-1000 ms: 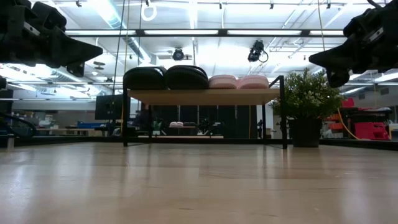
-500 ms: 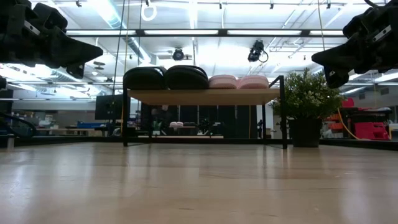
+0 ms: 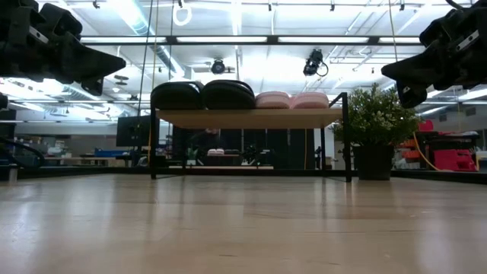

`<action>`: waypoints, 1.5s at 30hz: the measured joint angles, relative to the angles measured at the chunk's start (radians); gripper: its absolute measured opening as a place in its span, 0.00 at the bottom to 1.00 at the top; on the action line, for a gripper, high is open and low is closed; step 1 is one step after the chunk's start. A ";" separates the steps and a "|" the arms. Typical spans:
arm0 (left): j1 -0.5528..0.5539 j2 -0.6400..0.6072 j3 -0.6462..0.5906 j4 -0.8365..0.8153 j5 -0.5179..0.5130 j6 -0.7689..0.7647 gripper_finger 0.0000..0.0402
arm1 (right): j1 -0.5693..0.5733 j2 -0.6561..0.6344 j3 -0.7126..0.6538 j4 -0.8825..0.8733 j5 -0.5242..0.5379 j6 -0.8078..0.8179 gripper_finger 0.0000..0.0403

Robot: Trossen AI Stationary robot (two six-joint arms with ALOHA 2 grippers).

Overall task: Pick and place slides into the shelf
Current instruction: Return to Home Position

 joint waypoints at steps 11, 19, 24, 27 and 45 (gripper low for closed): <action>0.000 0.000 0.000 0.000 0.000 0.000 0.09 | 0.000 0.000 0.000 0.000 0.000 0.000 0.04; 0.000 0.000 0.000 -0.001 0.000 0.000 0.09 | 0.000 0.000 0.000 0.000 0.000 0.000 0.04; 0.000 0.000 0.000 -0.001 0.000 0.000 0.07 | 0.000 0.000 0.000 0.000 0.000 0.001 0.04; 0.000 0.000 0.000 -0.001 0.000 0.000 0.06 | 0.000 0.000 0.000 0.000 0.000 0.001 0.04; 0.000 0.000 0.000 -0.002 0.000 0.000 0.07 | 0.000 0.000 0.000 0.000 0.000 0.001 0.04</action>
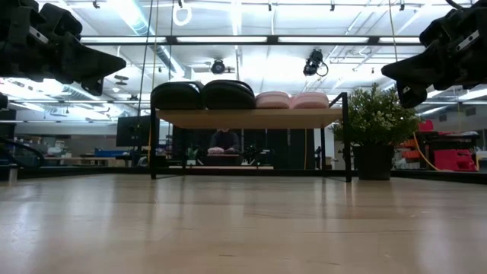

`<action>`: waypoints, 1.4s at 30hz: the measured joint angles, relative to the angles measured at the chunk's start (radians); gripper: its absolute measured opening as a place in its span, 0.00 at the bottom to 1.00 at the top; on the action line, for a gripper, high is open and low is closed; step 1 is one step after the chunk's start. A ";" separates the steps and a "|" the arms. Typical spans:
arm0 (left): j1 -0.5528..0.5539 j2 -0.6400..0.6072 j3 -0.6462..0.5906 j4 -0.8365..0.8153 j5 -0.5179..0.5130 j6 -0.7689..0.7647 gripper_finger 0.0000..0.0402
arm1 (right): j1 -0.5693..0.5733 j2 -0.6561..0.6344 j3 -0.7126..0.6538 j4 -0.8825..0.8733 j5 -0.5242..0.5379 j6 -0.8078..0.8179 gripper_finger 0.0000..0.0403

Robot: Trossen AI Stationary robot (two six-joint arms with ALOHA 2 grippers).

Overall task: Pick and place slides into the shelf
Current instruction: Return to Home Position

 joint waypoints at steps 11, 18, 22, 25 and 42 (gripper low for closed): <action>0.000 0.000 0.000 0.000 0.000 0.000 0.06 | 0.000 0.000 0.000 0.000 0.000 0.000 0.03; 0.000 0.000 0.000 0.000 0.000 0.000 0.09 | 0.000 0.000 0.000 0.000 0.000 0.000 0.03; 0.000 0.000 0.000 0.000 0.000 0.000 0.08 | 0.000 0.000 0.000 0.000 0.000 0.000 0.03; 0.000 0.000 0.000 0.000 0.000 0.000 0.07 | 0.000 0.000 0.000 0.000 0.000 0.000 0.03; 0.000 0.000 0.000 0.000 0.000 0.000 0.10 | 0.000 0.000 0.000 0.000 0.000 0.000 0.03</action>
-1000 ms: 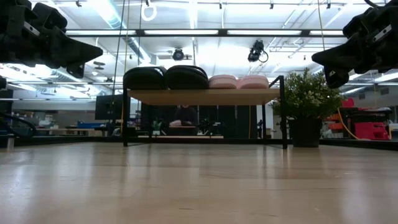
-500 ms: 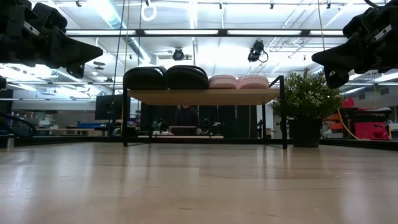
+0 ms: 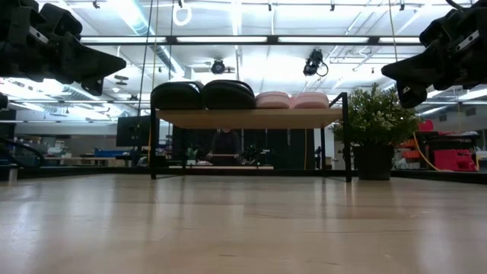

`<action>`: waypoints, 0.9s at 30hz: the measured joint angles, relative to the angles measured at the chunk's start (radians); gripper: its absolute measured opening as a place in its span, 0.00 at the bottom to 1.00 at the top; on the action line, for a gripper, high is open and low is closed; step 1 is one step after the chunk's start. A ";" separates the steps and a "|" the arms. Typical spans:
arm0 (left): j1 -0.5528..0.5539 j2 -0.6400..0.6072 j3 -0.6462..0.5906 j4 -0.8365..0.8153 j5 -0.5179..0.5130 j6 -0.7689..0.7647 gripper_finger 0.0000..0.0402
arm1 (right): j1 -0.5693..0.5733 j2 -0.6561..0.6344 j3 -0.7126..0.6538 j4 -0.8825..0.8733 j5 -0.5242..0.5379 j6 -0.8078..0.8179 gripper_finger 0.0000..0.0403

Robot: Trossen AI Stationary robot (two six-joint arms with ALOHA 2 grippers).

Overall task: Pick and place slides into the shelf
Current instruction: Return to Home Position

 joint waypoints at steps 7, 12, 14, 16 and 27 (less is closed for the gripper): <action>0.000 0.000 0.000 0.000 0.000 0.000 0.07 | 0.000 0.000 0.000 0.000 0.000 0.000 0.03; 0.000 0.000 0.000 0.000 0.000 0.000 0.06 | 0.000 0.000 0.000 0.000 0.000 0.000 0.03; 0.000 0.000 0.000 0.000 0.000 0.000 0.06 | 0.000 0.000 0.000 0.000 0.000 0.000 0.03; 0.000 0.000 0.000 0.000 0.000 0.000 0.06 | 0.000 0.000 0.000 0.000 0.000 0.000 0.03; 0.000 0.000 0.000 0.000 0.000 0.000 0.08 | 0.000 0.000 0.000 0.000 0.000 0.000 0.03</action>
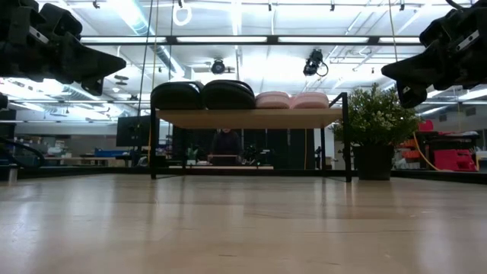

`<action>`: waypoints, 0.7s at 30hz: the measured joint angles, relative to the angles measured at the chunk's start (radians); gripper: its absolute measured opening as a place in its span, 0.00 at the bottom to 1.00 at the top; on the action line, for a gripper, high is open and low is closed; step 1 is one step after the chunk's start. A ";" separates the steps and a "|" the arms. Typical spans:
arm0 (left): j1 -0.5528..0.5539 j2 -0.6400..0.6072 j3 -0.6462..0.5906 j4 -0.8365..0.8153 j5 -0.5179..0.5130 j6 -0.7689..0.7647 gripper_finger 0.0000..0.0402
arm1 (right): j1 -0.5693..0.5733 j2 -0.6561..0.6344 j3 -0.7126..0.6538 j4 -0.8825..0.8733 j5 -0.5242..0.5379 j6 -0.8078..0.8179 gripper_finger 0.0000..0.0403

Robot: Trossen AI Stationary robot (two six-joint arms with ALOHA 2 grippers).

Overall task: Pick and place slides into the shelf
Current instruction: Return to Home Position

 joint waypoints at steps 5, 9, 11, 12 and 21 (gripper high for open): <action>0.000 0.000 0.000 0.000 0.000 0.000 0.06 | 0.000 0.000 0.000 0.000 0.000 0.000 0.03; 0.000 0.000 0.000 0.000 0.000 0.000 0.05 | 0.000 0.000 0.000 0.000 0.000 0.000 0.04; 0.000 0.000 0.000 0.000 0.000 -0.001 0.05 | 0.000 0.000 0.000 0.000 0.000 0.000 0.04; 0.000 0.000 0.000 0.000 0.000 0.000 0.06 | 0.000 0.000 0.000 0.000 0.000 0.000 0.04; 0.000 0.000 0.000 0.000 0.000 0.000 0.09 | 0.000 0.000 0.000 0.000 0.000 0.000 0.03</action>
